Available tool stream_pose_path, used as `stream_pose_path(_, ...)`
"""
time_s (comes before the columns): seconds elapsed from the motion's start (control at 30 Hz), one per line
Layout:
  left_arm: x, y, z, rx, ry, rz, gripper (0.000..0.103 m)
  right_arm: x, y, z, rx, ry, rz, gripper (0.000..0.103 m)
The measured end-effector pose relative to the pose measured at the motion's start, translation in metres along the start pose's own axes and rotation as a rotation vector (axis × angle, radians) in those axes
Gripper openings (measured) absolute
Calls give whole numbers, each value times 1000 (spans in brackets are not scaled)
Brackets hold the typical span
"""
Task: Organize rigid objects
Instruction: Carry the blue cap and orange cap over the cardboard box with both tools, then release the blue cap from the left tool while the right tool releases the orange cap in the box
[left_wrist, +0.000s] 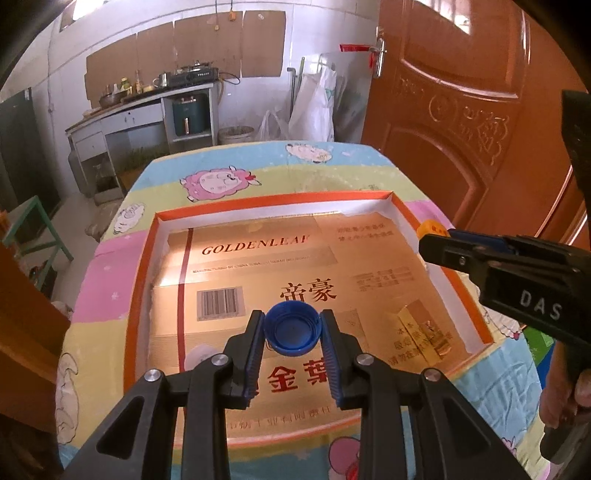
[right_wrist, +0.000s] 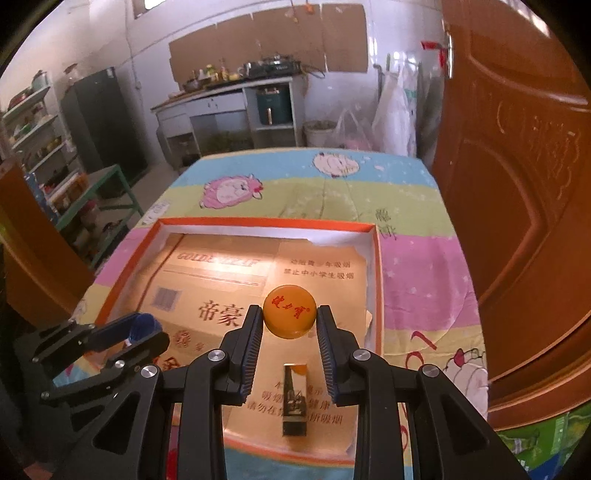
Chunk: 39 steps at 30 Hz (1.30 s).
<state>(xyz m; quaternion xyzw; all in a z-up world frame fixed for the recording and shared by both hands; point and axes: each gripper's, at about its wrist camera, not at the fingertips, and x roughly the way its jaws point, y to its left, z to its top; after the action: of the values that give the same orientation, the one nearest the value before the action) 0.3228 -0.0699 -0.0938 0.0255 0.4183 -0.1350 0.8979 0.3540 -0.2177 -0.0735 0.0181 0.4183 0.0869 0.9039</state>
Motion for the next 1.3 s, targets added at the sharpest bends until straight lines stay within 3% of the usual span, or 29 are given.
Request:
stream_pose_path(0.67, 41, 4, -5, 3, 93, 5, 31, 63, -3, -5, -10, 104, -24, 30)
stream_pose_path(0.97, 42, 4, -7, 29, 85, -2, 31, 76, -5, -9, 0, 131, -39, 31)
stream_pose_path(1.03, 42, 4, -7, 35, 82, -8, 35, 77, -4, -9, -2, 130, -43, 31)
stream_pose_path(1.13, 42, 3, -8, 30, 77, -30, 54, 76, -4, -11, -1, 127, -47, 31)
stream_pose_path(1.3, 39, 5, -8, 14, 61, -39, 57, 74, -7, -11, 5, 122, -46, 31)
